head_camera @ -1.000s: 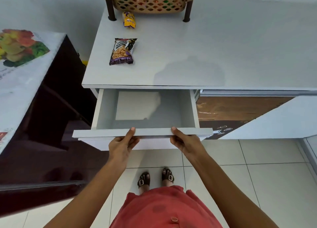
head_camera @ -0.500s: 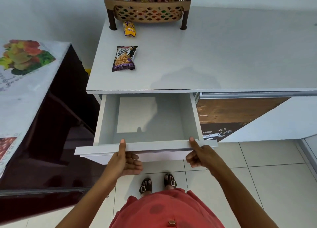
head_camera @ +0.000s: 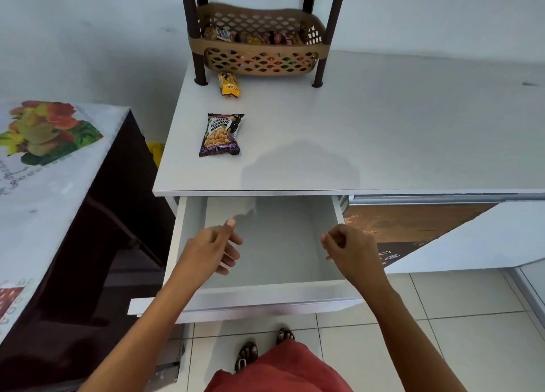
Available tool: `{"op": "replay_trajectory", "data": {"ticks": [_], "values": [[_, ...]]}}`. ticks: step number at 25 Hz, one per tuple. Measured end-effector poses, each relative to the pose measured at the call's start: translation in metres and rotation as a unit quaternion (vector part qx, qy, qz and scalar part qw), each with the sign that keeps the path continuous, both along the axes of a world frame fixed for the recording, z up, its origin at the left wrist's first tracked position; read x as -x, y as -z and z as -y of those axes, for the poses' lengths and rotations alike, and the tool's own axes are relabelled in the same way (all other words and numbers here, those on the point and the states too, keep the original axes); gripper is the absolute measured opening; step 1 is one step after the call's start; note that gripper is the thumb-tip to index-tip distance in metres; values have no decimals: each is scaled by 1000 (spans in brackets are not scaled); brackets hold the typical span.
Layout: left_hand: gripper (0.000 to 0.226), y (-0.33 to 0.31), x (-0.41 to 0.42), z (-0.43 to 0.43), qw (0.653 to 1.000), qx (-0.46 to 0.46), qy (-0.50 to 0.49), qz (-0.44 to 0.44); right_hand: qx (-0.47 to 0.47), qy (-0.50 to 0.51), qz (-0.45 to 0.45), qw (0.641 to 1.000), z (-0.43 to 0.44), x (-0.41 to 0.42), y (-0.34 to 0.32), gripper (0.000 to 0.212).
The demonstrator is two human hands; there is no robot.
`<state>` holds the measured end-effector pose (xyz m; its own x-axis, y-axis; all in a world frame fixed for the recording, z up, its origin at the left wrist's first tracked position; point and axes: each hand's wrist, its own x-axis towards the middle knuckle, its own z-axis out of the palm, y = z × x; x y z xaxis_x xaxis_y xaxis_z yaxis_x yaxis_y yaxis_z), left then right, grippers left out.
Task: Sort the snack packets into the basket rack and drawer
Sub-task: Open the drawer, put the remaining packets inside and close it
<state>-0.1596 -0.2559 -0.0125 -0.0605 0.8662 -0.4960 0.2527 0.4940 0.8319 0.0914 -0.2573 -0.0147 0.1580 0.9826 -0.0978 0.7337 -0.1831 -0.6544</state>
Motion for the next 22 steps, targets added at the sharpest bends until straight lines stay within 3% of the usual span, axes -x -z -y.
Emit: {"op": "replay_trajectory", "data": {"ticks": [2,4,10,17,22], "values": [[36,-1,-1,-23,998,-55,-34,-5,-57,-16,10,998,-23,11,-1,13],[30,-2,-1,-51,987,-125,-72,-74,-109,-44,17,993,-50,21,-3,6],[57,12,-3,-156,924,-260,-106,-259,-184,-124,-27,975,-157,51,-10,10],[88,30,-8,-233,889,-207,-43,-405,-199,-200,1,959,-310,89,1,19],[70,25,0,-231,881,-186,-34,-434,-166,-226,62,958,-394,138,12,40]]}}
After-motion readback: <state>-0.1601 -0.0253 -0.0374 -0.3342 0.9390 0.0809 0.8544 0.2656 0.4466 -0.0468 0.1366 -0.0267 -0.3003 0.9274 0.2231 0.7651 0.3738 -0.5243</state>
